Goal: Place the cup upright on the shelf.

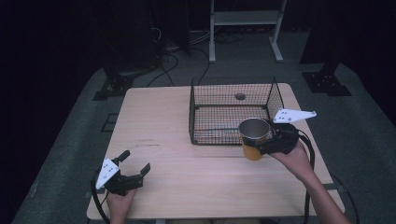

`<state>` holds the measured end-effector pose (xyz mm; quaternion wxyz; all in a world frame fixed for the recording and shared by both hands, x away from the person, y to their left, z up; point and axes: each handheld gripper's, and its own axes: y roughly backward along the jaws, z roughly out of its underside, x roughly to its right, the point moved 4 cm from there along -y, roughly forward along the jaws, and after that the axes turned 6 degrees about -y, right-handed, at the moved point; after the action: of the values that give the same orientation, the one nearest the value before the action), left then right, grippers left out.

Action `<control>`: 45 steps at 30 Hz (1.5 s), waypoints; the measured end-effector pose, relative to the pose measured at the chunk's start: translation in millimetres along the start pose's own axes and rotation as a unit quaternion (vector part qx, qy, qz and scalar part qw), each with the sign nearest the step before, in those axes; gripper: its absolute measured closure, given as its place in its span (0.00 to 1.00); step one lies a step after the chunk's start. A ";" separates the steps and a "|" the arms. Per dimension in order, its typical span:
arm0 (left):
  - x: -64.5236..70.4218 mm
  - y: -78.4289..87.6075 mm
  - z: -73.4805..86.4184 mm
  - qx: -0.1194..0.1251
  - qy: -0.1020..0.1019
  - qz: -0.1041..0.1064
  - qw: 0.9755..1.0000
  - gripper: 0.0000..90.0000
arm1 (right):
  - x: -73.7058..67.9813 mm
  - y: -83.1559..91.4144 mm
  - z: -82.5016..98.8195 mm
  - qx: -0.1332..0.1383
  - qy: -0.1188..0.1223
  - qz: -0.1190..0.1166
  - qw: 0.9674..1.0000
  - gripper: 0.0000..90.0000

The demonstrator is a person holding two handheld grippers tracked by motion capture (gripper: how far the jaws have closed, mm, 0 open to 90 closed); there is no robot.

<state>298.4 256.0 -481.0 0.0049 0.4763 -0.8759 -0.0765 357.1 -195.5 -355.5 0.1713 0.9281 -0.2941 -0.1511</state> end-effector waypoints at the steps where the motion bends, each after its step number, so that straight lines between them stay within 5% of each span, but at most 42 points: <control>1: -0.1 0.0 0.0 0.000 0.000 0.000 1.000 0.03 | 1.0 -0.6 -3.3 0.001 0.001 0.000 1.000 0.12; 21: -0.6 0.1 -0.1 0.001 0.002 0.001 1.000 0.03 | 16.1 -15.3 -65.8 -0.006 0.025 -0.003 1.000 0.12; 33: -0.7 0.2 0.1 0.001 0.004 0.002 1.000 0.03 | 25.2 -27.4 -88.5 -0.016 0.029 -0.007 0.999 0.12; 45: -1.1 0.3 0.1 0.002 0.005 0.003 1.000 0.03 | 40.7 -59.8 -104.8 -0.049 0.034 -0.006 0.998 0.12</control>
<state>298.7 257.0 -481.1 0.0089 0.4745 -0.8772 -0.0726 458.3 -149.9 -293.3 0.2254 0.9249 -0.2749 -0.1346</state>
